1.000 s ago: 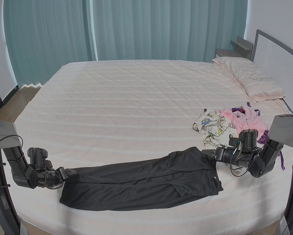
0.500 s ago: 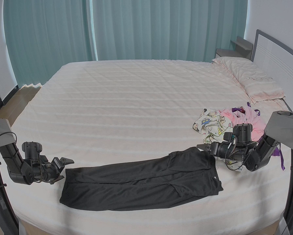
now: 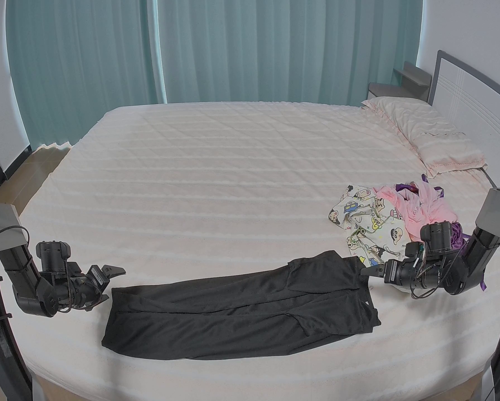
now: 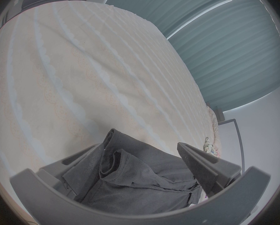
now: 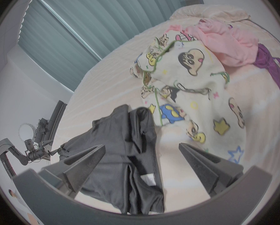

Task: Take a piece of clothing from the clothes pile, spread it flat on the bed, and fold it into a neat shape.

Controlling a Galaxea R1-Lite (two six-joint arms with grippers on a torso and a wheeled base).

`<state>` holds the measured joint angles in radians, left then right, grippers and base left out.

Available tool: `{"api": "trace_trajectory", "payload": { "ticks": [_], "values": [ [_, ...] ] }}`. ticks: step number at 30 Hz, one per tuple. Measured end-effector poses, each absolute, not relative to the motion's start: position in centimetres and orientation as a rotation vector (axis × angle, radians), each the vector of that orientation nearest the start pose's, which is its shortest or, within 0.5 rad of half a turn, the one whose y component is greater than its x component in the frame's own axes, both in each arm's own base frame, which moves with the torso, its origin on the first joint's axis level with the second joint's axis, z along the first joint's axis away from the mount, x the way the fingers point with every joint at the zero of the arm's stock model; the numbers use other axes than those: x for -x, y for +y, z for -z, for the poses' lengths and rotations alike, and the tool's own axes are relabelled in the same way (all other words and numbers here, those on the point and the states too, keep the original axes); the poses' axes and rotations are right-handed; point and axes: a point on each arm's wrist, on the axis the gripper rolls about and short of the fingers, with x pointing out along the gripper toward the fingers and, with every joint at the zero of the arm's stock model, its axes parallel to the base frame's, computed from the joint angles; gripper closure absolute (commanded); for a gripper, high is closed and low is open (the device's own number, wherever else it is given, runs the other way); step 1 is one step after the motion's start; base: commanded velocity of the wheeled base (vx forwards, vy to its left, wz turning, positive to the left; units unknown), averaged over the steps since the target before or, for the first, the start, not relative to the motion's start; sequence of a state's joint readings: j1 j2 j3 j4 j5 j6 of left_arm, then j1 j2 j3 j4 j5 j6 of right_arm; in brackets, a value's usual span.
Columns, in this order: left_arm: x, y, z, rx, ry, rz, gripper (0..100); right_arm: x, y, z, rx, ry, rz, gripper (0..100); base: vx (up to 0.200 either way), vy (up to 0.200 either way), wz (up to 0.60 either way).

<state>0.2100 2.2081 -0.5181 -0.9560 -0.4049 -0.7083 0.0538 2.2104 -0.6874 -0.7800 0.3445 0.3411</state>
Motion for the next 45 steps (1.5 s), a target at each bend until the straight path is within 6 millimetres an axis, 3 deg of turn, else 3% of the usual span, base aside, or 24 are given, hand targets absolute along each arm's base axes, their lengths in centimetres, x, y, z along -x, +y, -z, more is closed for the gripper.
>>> {"api": "trace_trajectory", "payload": {
  "ticks": [8, 14, 29, 36, 45],
  "values": [
    [-30.2, 5.5, 1.0, 0.899, 0.75, -0.072, 0, -31.5, 2.9, -2.2, -0.428, 0.847, -0.277, 0, 0.0, 0.0, 0.0],
    [-30.2, 5.5, 1.0, 0.9, 0.751, -0.073, 0, -32.2, 4.1, -3.5, -0.422, 0.807, -0.338, 0, 0.0, 0.0, 0.0],
    [-30.0, 5.5, 1.1, 0.902, 0.759, -0.075, 0, -36.8, 9.4, 0.0, -0.374, 0.822, -0.445, 0, 0.0, 0.0, 0.0],
    [-30.0, 5.5, 1.1, 0.904, 0.76, -0.076, 0, -38.0, 9.7, 1.0, -0.36, 0.816, -0.43, 0, 0.0, 0.0, 0.0],
    [-30.0, 5.5, 1.1, 0.904, 0.759, -0.077, 0, -38.5, 9.2, 0.3, -0.366, 0.784, -0.419, 0, 0.0, 0.0, 0.0]
  ]
}}
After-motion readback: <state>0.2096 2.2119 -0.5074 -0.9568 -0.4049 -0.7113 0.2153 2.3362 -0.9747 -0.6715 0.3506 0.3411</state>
